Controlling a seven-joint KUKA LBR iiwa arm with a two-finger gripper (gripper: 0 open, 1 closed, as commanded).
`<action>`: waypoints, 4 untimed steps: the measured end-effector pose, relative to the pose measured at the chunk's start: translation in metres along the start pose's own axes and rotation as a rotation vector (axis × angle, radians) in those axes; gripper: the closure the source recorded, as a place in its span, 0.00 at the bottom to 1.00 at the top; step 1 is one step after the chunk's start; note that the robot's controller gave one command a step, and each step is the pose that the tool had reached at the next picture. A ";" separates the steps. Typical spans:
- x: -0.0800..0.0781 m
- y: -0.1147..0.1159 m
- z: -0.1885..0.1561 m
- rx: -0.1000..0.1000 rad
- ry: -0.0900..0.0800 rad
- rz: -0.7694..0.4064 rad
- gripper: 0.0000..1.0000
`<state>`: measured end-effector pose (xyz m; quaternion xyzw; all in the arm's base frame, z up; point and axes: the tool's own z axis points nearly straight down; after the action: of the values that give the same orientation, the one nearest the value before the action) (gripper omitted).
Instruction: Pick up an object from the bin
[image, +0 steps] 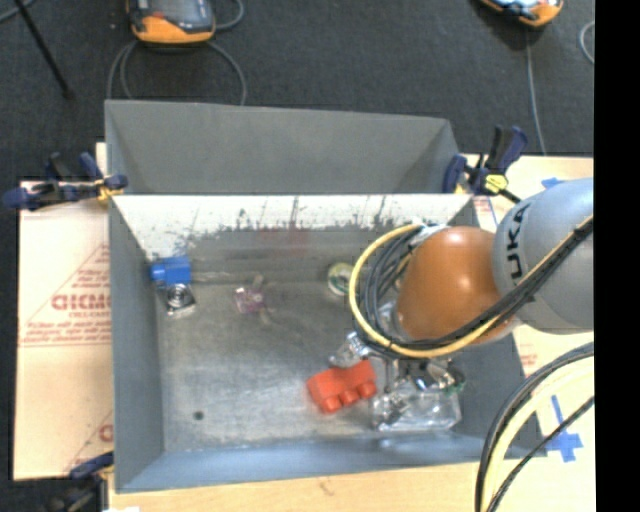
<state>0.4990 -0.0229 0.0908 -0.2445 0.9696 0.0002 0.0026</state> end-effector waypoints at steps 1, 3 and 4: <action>-0.003 0.001 0.000 0.001 -0.010 -0.005 1.00; 0.004 0.018 -0.030 -0.005 0.009 -0.059 1.00; 0.002 0.017 -0.034 -0.001 0.003 -0.059 0.00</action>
Offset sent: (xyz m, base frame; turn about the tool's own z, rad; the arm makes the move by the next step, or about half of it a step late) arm 0.0000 0.0000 0.0000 0.0000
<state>0.4889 -0.0091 0.1249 -0.2728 0.9621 0.0002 0.0012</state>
